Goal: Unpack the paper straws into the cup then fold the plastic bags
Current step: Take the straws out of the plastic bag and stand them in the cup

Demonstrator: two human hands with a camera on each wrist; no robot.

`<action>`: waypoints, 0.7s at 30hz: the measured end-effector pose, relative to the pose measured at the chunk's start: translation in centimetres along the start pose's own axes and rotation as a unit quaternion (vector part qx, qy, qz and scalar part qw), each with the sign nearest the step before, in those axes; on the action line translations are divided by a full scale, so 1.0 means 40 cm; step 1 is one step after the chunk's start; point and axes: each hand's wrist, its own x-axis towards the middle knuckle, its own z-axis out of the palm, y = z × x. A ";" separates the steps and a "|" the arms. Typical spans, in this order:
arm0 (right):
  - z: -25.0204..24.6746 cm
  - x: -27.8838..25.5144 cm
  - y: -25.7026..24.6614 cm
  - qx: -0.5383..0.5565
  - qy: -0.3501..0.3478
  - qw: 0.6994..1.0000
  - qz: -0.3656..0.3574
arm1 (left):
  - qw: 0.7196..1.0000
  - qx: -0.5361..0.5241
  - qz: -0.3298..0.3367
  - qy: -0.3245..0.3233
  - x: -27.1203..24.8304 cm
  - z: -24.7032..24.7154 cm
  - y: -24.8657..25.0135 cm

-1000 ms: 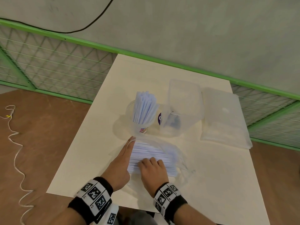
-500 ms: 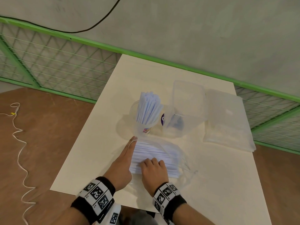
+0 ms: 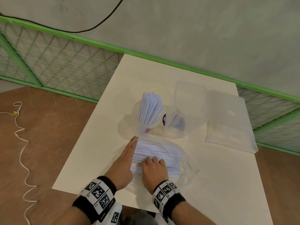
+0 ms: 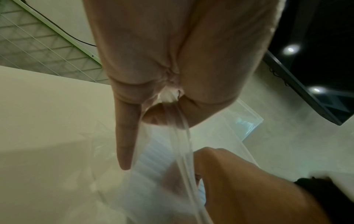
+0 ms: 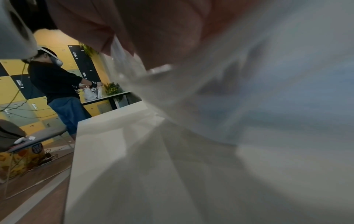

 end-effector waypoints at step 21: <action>0.006 0.006 0.021 0.004 -0.011 1.000 -0.029 | 1.000 -0.004 -0.004 0.000 -0.003 -0.005 0.000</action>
